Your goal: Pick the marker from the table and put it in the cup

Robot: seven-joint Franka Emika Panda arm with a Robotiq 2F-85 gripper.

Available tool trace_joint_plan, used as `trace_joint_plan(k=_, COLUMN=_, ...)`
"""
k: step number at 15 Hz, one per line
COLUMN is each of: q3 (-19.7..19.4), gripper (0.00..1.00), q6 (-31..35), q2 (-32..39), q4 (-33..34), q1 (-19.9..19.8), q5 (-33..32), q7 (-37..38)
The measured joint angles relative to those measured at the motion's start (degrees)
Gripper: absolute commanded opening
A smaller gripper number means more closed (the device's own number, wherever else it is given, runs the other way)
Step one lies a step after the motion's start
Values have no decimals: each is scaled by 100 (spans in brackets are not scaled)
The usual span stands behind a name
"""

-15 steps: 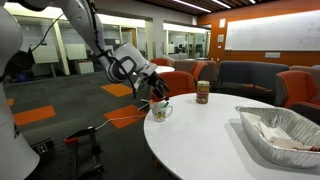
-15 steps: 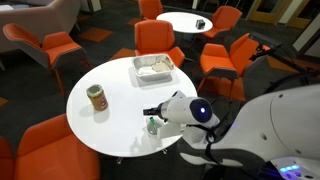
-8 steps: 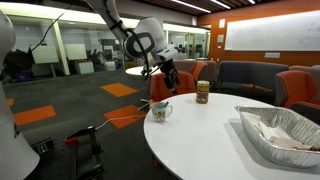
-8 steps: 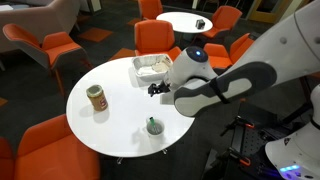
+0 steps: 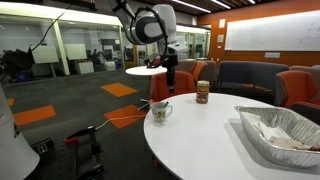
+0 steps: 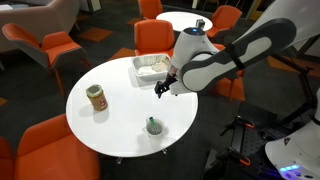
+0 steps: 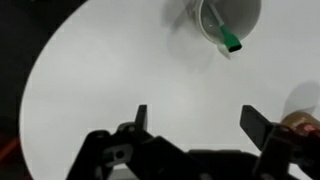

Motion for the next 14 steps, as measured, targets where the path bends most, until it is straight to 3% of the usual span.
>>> trace_joint_plan(k=3, q3=719, gripper=100, q6=0, q2=-67, q4=2, q1=-827, q5=-521, q7=30)
trace_joint_plan(k=5, q3=1029, gripper=100, q6=8, q2=-89, q4=2, q1=-1167, q5=-773, q7=92)
trace_joint_plan(k=9, q3=1348, gripper=100, q6=112, q2=-151, q4=1, q1=-1463, q5=-1192, q7=234)
trace_joint_plan(k=14, q3=1682, gripper=100, q6=117, q2=-402, q4=-39, q1=-1635, q5=-1252, q7=234)
